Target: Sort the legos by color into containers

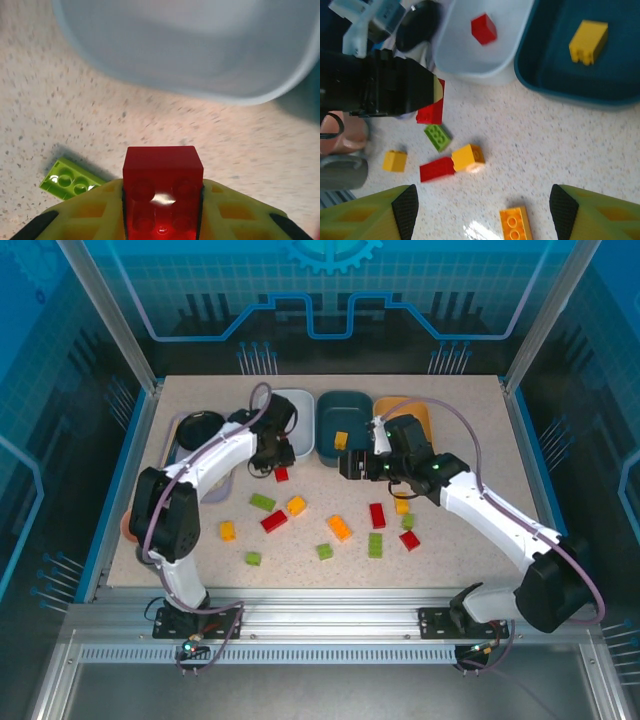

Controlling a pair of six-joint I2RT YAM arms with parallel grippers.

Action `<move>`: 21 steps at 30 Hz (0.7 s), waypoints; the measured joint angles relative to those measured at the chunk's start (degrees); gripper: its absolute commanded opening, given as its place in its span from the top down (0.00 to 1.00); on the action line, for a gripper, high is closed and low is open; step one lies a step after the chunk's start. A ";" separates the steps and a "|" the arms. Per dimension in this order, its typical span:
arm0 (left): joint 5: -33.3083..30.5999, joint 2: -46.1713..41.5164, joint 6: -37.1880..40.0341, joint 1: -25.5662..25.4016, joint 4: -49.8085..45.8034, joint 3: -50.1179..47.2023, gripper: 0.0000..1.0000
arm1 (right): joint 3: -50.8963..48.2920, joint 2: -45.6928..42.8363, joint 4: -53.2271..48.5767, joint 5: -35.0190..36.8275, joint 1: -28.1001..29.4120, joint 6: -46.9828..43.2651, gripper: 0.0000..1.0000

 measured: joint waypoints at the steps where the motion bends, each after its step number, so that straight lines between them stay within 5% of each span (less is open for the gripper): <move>1: 0.00 0.11 0.09 0.28 0.09 2.25 0.72 | 0.15 -0.13 0.63 0.11 0.00 -0.02 0.27; 13: 0.02 22.53 3.15 4.44 -0.85 32.61 0.69 | 6.47 3.54 0.94 0.52 -0.02 -0.85 0.27; 21: 0.68 34.27 4.68 5.22 -1.49 41.16 0.61 | 7.13 3.74 -1.73 0.85 -0.09 -0.85 0.27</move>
